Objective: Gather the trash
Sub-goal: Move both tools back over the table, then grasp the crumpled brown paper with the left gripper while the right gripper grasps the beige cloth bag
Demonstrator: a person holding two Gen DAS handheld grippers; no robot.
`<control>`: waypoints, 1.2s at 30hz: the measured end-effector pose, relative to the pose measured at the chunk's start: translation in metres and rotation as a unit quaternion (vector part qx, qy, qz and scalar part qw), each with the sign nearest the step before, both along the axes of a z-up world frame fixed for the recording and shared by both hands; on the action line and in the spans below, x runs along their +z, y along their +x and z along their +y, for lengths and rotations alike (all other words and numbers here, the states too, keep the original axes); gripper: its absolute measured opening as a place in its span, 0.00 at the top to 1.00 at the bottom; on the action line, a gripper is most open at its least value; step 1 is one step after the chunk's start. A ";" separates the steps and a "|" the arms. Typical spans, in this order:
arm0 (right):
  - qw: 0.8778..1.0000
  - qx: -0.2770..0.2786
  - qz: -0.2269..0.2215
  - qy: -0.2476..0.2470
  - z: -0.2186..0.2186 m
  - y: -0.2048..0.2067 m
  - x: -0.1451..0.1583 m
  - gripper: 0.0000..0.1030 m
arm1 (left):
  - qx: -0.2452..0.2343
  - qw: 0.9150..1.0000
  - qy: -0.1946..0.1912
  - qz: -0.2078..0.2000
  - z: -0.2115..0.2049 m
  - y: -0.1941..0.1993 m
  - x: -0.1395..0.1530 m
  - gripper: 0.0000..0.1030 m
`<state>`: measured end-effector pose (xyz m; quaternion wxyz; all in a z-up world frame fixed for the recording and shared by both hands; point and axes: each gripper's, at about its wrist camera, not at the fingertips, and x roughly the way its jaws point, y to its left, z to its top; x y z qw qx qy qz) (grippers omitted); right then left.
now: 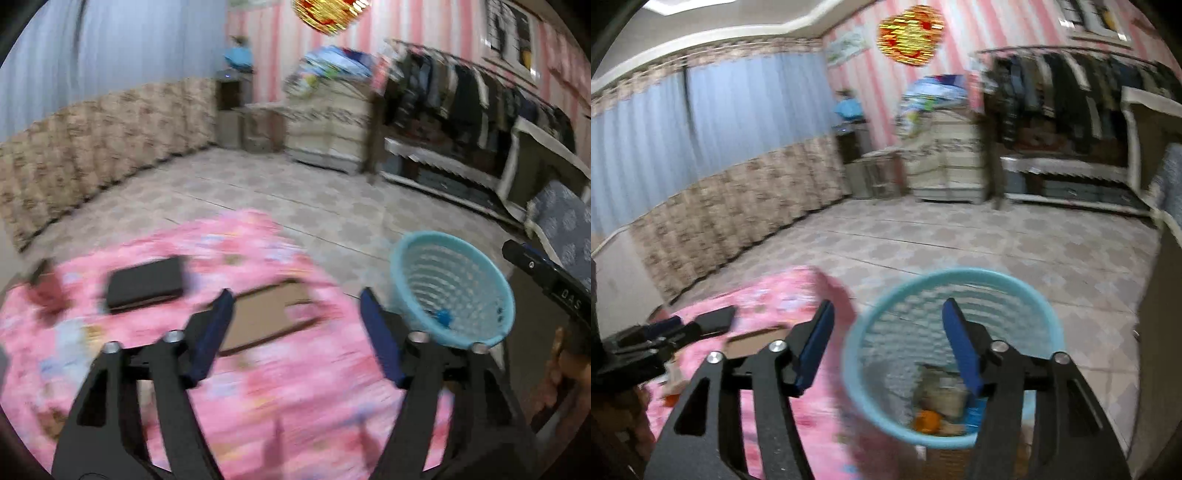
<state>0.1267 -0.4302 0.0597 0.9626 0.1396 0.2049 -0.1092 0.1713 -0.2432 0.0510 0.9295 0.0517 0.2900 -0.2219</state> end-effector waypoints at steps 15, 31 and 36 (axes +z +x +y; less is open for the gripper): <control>0.984 0.176 -0.007 -0.028 0.231 0.063 0.000 0.19 | 0.196 0.975 0.059 0.088 0.240 0.003 -0.076 0.16; 0.979 0.191 0.061 -0.020 0.241 0.071 -0.038 0.19 | 0.178 0.966 0.071 0.177 0.241 0.025 -0.122 0.34; 0.975 0.211 0.063 -0.036 0.258 0.070 -0.040 0.19 | 0.170 0.968 0.048 0.179 0.242 0.025 -0.119 0.49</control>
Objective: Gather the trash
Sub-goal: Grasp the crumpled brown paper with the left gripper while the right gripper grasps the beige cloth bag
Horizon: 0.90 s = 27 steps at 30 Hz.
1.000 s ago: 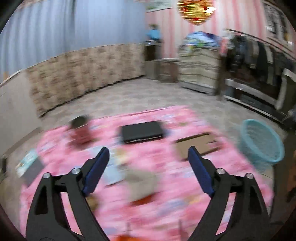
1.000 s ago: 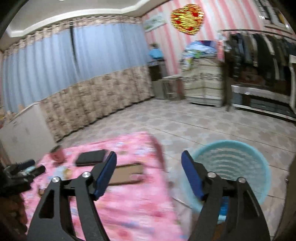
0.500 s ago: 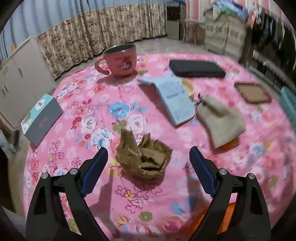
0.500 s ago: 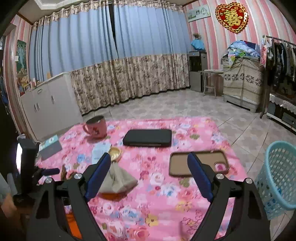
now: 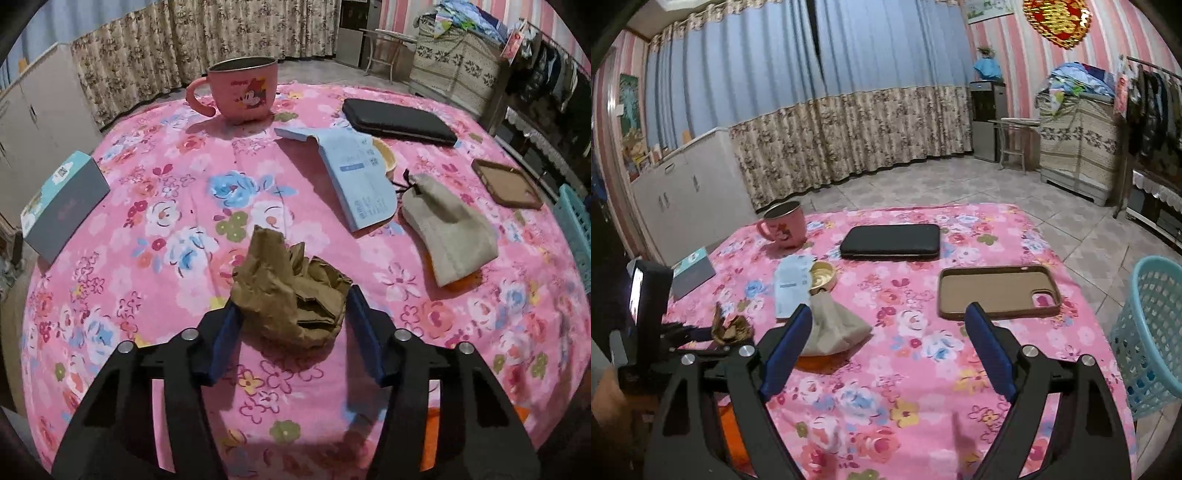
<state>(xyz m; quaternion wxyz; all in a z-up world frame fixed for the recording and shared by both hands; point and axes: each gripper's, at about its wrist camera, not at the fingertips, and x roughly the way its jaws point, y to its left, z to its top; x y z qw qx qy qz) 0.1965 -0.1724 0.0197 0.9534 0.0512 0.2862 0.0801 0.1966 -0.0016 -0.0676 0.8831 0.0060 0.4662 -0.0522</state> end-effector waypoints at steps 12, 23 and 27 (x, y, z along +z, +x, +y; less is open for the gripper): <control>1.000 0.003 0.002 -0.020 0.009 0.002 -0.003 0.19 | 0.003 0.998 -0.034 -0.051 0.002 -0.010 0.032 0.53; 0.997 0.034 0.045 -0.050 0.048 0.033 -0.030 0.19 | 0.018 0.996 -0.053 -0.066 0.012 -0.009 0.044 0.53; 0.997 0.038 0.059 -0.041 0.057 0.047 -0.038 0.21 | 0.019 0.996 -0.055 -0.066 0.012 -0.009 0.044 0.53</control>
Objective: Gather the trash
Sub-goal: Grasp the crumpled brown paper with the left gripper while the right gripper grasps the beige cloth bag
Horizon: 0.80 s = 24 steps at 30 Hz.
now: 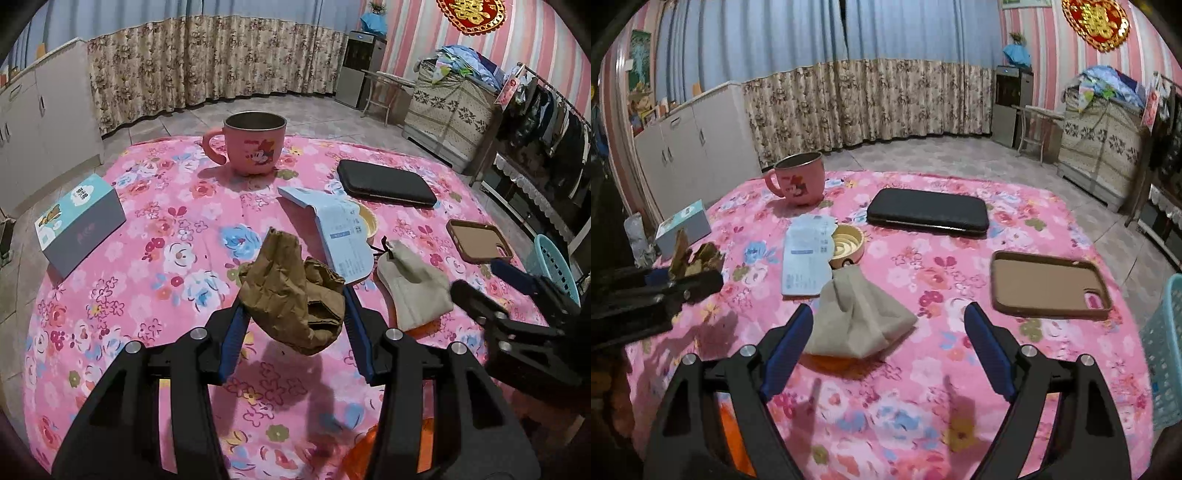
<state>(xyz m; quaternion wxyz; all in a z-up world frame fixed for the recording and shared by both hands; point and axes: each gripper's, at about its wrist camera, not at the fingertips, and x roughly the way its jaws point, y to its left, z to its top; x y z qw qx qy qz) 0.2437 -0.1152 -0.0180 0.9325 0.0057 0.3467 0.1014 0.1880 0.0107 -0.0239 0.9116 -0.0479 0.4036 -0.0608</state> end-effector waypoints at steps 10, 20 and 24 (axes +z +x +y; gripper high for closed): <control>0.999 0.016 0.042 0.006 0.006 0.012 -0.016 0.79 | -0.003 1.000 -0.001 -0.001 0.002 0.001 -0.001 0.53; 0.999 0.029 0.021 0.037 -0.004 -0.005 0.003 0.97 | -0.004 1.000 0.001 -0.008 -0.004 -0.001 0.002 0.53; 0.999 0.029 0.010 0.045 -0.009 -0.009 0.009 0.99 | -0.004 1.000 0.004 -0.009 -0.005 -0.001 0.001 0.53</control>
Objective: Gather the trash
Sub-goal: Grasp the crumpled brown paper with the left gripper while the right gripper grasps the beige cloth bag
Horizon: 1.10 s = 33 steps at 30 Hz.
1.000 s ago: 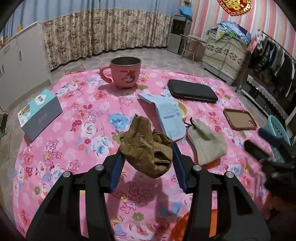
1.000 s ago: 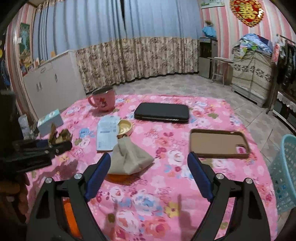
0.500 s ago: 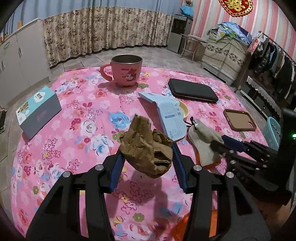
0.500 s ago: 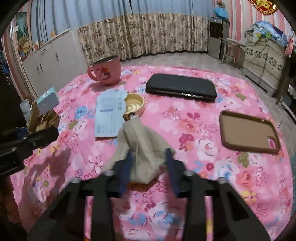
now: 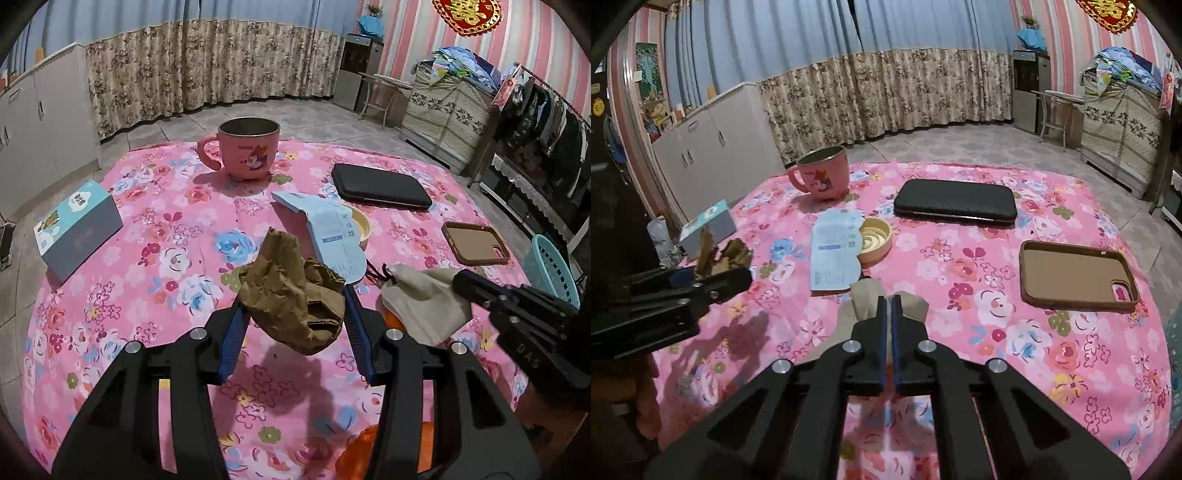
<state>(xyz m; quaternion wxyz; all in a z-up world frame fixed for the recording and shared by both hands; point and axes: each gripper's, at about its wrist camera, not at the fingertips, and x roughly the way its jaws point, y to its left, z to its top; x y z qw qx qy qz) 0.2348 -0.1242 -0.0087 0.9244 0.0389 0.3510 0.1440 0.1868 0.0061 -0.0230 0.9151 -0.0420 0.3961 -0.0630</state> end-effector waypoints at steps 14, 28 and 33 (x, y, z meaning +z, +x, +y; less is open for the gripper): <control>0.999 0.002 0.044 -0.015 0.007 0.007 -0.026 0.38 | -0.003 1.000 0.001 0.003 0.000 0.001 -0.002 0.53; 1.000 0.006 0.007 0.001 -0.001 -0.003 -0.002 0.87 | 0.002 1.000 -0.003 -0.004 0.001 0.000 0.002 0.53; 1.000 0.003 -0.015 0.014 -0.012 -0.010 0.016 0.87 | 0.002 1.000 -0.006 -0.009 0.002 0.000 0.004 0.53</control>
